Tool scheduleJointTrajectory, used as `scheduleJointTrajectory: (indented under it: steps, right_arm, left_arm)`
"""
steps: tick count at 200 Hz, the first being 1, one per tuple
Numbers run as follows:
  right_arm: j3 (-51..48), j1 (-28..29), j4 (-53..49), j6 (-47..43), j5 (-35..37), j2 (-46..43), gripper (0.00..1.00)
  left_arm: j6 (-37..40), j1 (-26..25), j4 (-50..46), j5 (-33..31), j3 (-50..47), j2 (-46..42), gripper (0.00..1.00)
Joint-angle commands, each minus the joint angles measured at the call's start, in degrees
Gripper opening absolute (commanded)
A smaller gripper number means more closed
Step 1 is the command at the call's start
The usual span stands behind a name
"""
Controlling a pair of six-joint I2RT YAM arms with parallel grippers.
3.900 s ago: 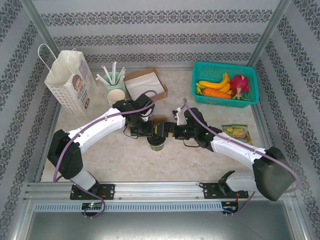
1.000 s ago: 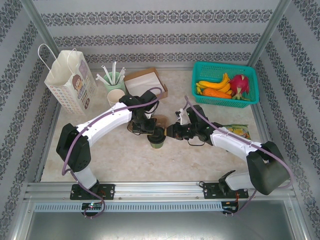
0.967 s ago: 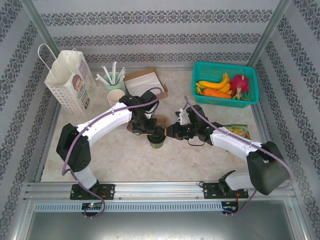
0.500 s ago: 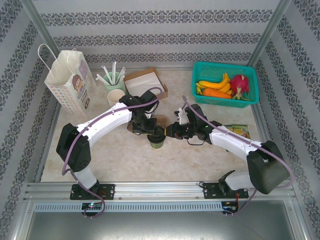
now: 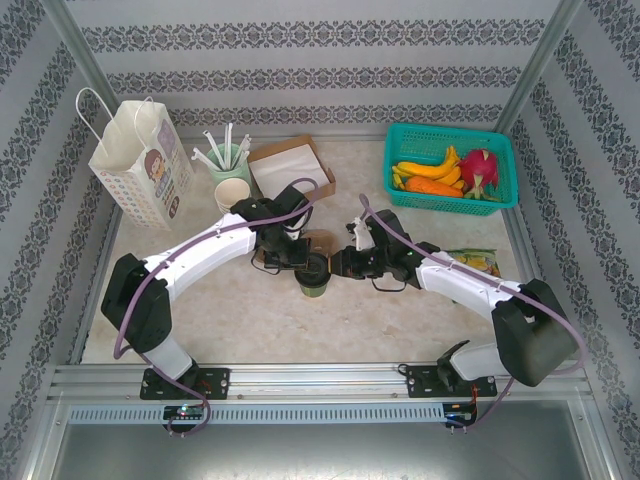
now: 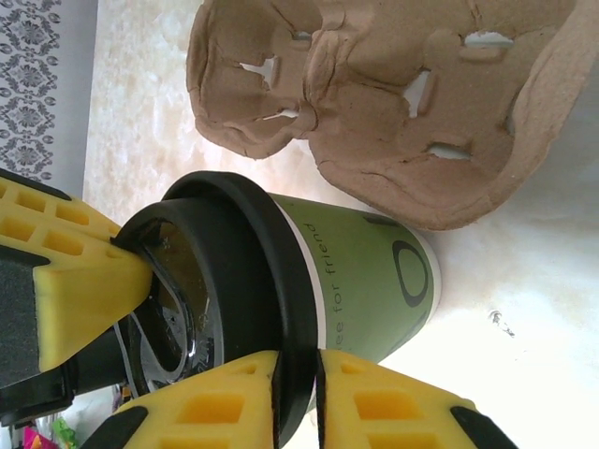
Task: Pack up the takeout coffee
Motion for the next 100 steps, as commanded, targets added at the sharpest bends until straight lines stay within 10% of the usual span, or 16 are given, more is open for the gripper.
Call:
scheduleJointTrajectory:
  steps: [1, 100]
  right_arm:
    - [-4.4, 0.6, -11.9, -0.7, 9.1, 4.3, 0.23]
    - [7.6, -4.0, -5.1, 5.2, -5.5, 0.3, 0.35]
  left_arm:
    - [0.2, -0.4, -5.7, -2.3, -5.9, 6.7, 0.00]
    - [6.4, -1.0, -13.1, -9.4, 13.6, 5.9, 0.00]
